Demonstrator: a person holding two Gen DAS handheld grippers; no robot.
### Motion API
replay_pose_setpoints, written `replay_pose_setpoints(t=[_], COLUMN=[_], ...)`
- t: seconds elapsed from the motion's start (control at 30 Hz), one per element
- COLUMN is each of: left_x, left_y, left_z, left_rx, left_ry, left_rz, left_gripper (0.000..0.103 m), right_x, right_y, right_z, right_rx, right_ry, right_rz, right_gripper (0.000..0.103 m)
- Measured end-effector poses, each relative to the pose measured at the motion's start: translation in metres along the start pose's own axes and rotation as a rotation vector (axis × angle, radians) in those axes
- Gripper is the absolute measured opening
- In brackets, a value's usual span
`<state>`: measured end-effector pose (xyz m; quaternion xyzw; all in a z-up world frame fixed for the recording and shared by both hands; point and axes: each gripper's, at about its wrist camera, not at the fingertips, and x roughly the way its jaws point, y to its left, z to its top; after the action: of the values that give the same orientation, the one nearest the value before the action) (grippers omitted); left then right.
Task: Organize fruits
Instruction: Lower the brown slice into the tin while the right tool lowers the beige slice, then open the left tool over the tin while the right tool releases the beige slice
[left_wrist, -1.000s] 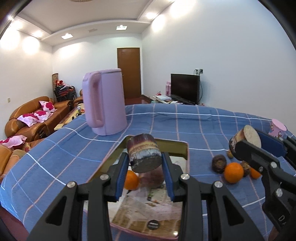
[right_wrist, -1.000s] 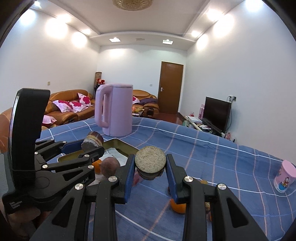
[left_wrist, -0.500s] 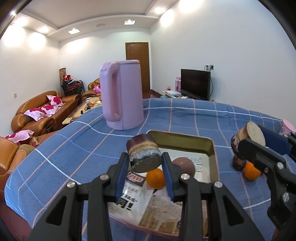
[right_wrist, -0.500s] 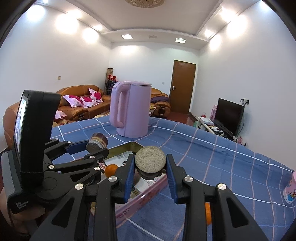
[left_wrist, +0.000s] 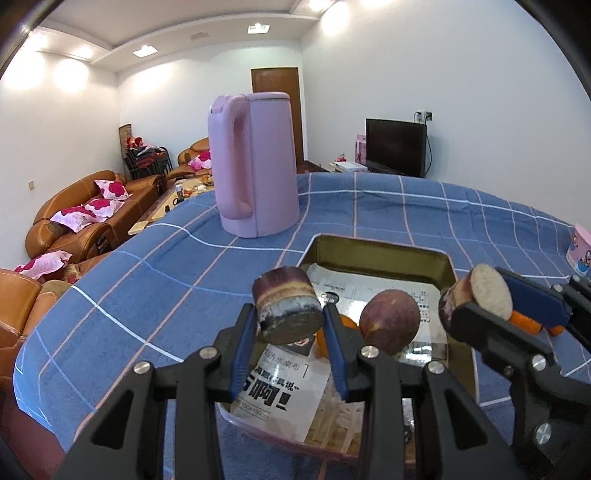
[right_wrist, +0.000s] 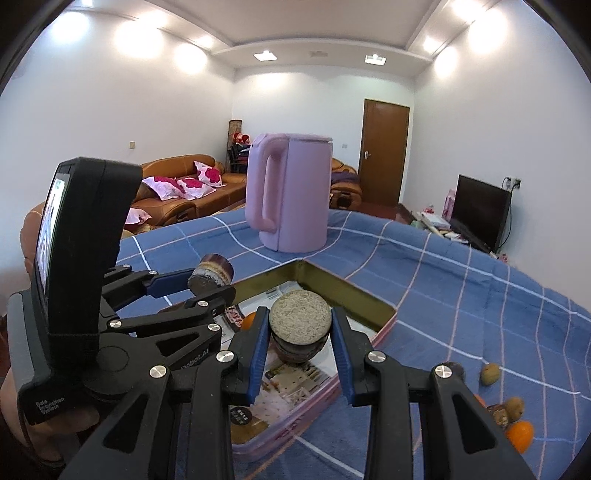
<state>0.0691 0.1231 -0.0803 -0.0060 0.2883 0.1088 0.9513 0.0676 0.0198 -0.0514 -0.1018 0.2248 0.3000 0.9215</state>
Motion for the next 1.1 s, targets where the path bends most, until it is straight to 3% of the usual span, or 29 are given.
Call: replay_pose_setpoints(t=[0.4, 0.93, 1.1], left_x=[0.007, 0.002, 0.000], left_y=[0.002, 0.003, 0.006], left_z=[-0.005, -0.010, -0.010], left_rx=[0.030, 0.058, 0.045], left_ry=[0.044, 0.038, 0.040], left_rz=[-0.007, -0.006, 0.002], left_gripper=[0.038, 0.038, 0.046], right_x=[0.015, 0.030, 0.037], right_y=[0.002, -0.003, 0.001], right_z=[-0.008, -0.012, -0.013], right_rx=[0.009, 0.017, -0.001], right_ry=[0.067, 0.125, 0.162], right_rz=[0.030, 0.060, 0.088], right_gripper=[0.035, 0.035, 0.035])
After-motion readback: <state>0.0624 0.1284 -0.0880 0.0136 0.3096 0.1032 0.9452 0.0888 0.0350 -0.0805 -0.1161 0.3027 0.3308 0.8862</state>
